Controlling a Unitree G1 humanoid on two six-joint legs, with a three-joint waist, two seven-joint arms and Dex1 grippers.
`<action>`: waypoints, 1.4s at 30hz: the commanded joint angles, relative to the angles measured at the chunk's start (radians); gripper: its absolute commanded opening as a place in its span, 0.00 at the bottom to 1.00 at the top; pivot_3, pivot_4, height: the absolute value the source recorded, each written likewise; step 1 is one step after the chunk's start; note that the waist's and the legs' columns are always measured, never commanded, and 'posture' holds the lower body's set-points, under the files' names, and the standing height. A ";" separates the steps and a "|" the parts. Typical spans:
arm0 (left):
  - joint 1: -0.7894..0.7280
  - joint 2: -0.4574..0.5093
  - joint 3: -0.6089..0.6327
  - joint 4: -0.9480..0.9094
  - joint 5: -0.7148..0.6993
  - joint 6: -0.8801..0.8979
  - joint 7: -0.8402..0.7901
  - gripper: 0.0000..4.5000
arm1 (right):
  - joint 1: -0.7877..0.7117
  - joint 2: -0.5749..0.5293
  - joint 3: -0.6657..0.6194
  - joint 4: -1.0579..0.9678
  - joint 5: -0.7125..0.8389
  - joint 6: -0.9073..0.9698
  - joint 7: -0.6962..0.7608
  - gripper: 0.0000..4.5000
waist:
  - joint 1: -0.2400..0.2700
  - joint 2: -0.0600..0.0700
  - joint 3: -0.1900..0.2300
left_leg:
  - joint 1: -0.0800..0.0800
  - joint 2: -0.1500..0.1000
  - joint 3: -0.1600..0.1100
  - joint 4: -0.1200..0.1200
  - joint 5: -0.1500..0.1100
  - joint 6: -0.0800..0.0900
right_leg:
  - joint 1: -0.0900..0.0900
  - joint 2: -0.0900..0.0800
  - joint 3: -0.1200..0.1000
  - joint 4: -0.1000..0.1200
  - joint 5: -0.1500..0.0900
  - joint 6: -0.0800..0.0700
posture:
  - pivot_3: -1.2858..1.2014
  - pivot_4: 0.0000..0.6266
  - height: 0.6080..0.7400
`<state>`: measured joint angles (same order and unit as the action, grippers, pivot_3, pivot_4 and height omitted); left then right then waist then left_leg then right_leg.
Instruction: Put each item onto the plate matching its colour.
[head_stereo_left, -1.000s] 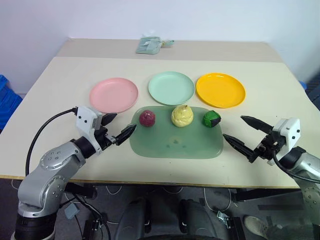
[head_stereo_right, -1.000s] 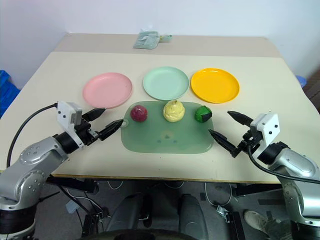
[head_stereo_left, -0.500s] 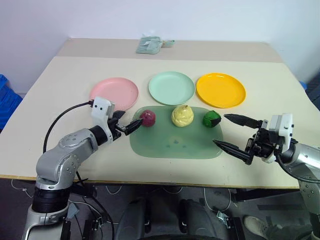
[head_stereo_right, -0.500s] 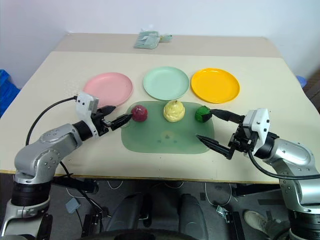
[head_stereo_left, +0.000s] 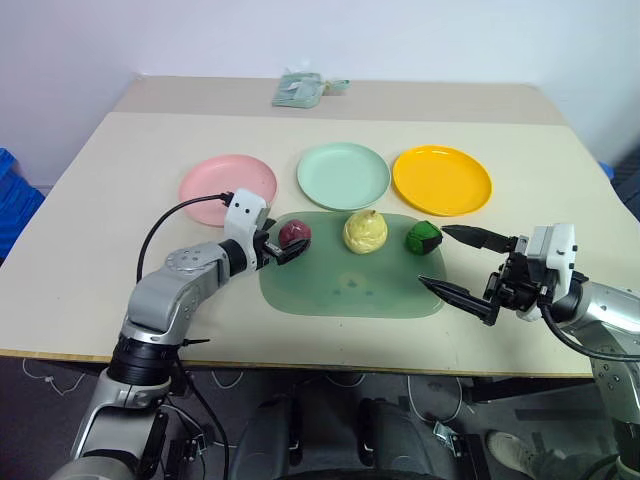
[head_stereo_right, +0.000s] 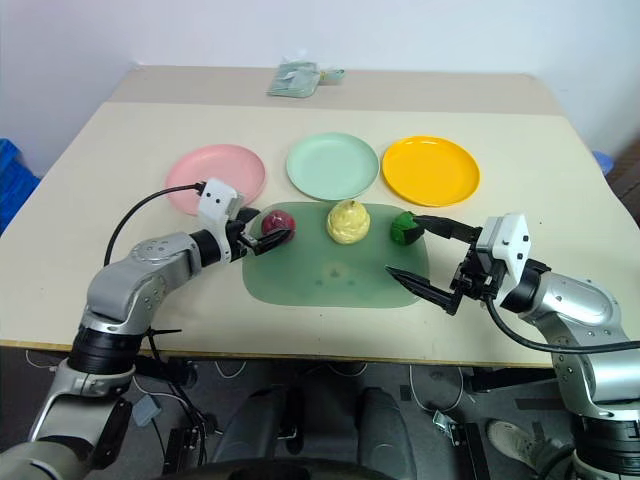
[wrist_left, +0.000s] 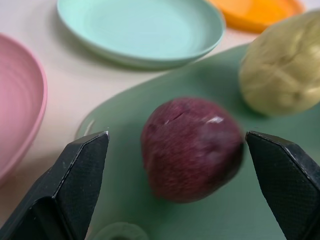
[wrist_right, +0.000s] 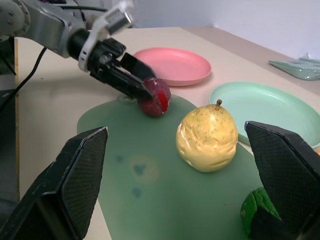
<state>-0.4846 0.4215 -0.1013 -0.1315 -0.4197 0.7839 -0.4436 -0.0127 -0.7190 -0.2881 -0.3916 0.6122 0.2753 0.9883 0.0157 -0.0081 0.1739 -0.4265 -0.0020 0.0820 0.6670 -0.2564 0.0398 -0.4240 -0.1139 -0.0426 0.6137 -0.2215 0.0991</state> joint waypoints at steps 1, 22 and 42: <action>-0.033 -0.017 -0.013 0.008 0.034 -0.041 -0.013 1.00 | 0.005 0.005 -0.017 -0.045 0.011 -0.020 -0.011 1.00 | -0.001 0.000 0.000 | 0.000 0.000 0.000 0.000 0.000 0.000 | 0.000 -0.001 0.000 0.000 0.000 0.000 | 0.52 0.24 1.00; -0.256 -0.120 0.332 0.338 0.136 -0.224 0.345 0.47 | -0.118 0.046 0.068 0.033 -0.060 -0.049 -0.078 1.00 | -0.002 -0.001 0.001 | 0.000 0.000 0.000 0.000 0.000 0.000 | 0.000 0.001 -0.001 0.001 0.005 0.009 | 0.52 0.24 1.00; 0.073 -0.030 0.312 -0.038 -0.053 -0.300 -0.071 1.00 | -0.346 0.161 0.273 0.169 -0.209 0.052 -0.220 1.00 | -0.021 -0.003 0.002 | 0.000 0.000 0.001 0.000 0.001 -0.002 | -0.001 -0.001 0.000 0.001 0.006 0.011 | 0.52 0.24 1.00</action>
<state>-0.4197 0.3611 0.2007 -0.0763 -0.4203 0.4856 -0.4369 -0.3352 -0.5662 -0.0264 -0.2101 0.4051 0.3092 0.7792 -0.0055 -0.0114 0.1755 -0.4267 -0.0013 0.0825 0.6664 -0.2552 0.0374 -0.4253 -0.1155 -0.0430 0.6148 -0.2157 0.1086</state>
